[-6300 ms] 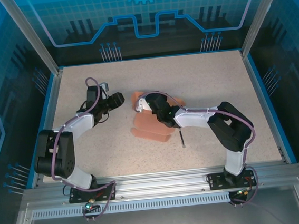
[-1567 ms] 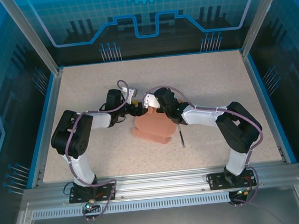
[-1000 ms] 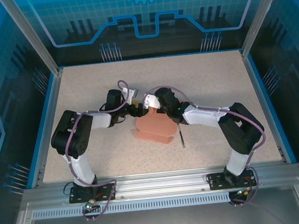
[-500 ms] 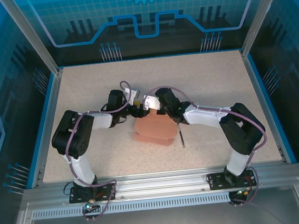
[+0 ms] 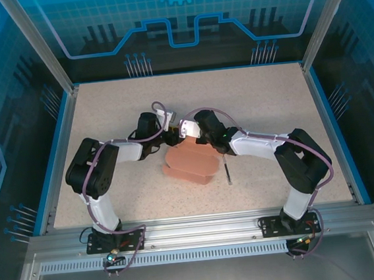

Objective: Fold the paper box

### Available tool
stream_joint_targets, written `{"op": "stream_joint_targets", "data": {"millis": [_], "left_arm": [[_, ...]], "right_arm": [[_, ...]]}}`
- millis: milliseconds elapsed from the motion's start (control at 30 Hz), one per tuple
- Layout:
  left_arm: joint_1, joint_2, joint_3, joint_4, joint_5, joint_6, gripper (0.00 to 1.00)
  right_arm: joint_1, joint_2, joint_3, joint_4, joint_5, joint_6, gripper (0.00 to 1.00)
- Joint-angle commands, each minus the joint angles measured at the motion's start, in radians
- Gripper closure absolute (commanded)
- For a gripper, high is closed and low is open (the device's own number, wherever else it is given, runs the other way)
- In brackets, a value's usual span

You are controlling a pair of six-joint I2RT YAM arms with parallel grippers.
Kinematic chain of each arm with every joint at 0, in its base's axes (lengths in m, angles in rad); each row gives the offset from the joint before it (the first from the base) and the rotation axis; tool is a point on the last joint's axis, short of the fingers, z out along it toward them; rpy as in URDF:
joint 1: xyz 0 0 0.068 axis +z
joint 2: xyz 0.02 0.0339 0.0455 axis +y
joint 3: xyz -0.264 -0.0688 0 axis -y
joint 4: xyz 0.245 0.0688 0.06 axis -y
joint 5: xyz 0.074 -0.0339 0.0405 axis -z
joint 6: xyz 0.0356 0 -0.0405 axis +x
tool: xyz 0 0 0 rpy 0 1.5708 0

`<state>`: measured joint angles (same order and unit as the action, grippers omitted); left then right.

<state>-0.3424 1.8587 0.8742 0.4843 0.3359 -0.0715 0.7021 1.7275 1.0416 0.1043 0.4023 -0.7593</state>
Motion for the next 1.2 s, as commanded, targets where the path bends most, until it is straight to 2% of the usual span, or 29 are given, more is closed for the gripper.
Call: {"op": "stream_joint_targets", "data": {"millis": [0,167,333,633,867,967,1167], "left_arm": [[-0.008,-0.018,-0.007,-0.018,-0.164,0.011,0.54],[-0.026,-0.015,-0.008,-0.015,-0.263,-0.014,0.67],[-0.052,-0.015,-0.010,-0.005,-0.360,-0.048,0.74],[-0.088,-0.005,0.000,-0.026,-0.587,-0.170,0.80],[-0.103,0.016,0.045,-0.100,-0.684,-0.236,0.83],[-0.106,0.017,0.043,-0.093,-0.684,-0.244,0.83],[-0.105,0.005,-0.024,0.053,-0.519,-0.180,0.81]], "right_arm": [[0.015,-0.026,0.026,-0.035,-0.045,0.028,1.00],[0.020,-0.031,0.025,-0.040,-0.058,0.050,1.00],[0.028,-0.037,0.018,-0.044,-0.074,0.079,1.00],[0.050,-0.063,-0.010,-0.023,-0.089,0.136,1.00],[0.067,-0.089,-0.049,0.015,-0.105,0.184,1.00],[0.068,-0.090,-0.059,0.033,-0.099,0.198,1.00],[0.048,-0.062,-0.038,0.038,0.003,0.215,1.00]]}}
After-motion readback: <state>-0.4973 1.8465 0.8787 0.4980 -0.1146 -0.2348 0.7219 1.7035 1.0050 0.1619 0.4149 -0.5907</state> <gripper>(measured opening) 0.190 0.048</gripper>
